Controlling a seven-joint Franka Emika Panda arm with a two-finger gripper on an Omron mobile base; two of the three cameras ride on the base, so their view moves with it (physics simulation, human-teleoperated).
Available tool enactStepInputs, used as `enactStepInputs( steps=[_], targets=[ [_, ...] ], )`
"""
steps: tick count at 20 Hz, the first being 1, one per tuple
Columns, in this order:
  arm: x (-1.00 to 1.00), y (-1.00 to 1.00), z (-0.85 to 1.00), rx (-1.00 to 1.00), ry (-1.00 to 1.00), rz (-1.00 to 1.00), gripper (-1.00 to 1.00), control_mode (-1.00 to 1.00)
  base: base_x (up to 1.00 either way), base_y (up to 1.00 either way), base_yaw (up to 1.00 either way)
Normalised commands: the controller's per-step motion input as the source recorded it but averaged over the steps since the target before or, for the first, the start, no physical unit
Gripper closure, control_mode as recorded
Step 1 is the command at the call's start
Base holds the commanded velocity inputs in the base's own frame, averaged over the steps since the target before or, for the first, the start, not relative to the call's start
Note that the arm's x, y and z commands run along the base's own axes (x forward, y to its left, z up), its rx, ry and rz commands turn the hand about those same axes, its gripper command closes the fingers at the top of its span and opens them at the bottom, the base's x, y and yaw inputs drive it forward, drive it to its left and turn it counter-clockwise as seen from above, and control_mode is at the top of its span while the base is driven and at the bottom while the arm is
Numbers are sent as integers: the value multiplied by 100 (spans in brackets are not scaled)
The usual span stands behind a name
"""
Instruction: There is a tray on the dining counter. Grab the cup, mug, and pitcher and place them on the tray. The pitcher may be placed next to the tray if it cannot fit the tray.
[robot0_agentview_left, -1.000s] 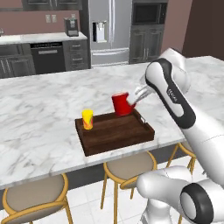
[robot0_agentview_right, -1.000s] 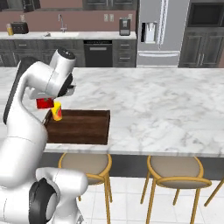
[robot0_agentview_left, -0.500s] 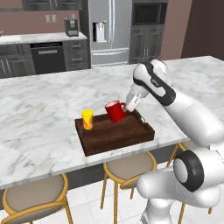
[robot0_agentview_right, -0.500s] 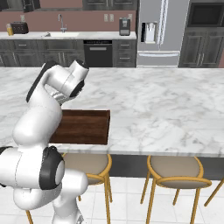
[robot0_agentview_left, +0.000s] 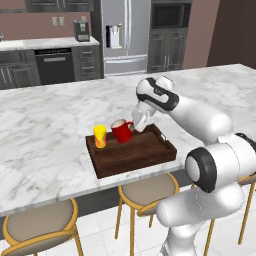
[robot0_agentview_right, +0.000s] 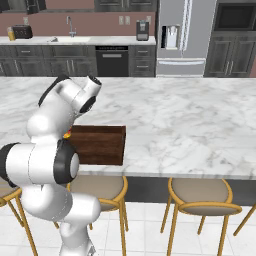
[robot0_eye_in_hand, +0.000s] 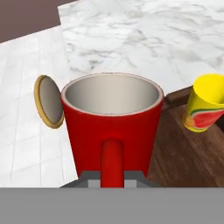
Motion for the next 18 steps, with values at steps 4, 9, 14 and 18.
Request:
enactStepInputs(
  steps=[4,9,14,18],
  targets=[
    [1,11,-53,4,-12,-8,100,-100,0,0,0],
    [0,14,-47,8,-13,-19,100,-100,0,0,0],
    [0,15,-38,9,-11,-21,100,-100,0,0,0],
    [15,4,-29,6,-3,-14,100,-100,0,0,0]
  ],
)
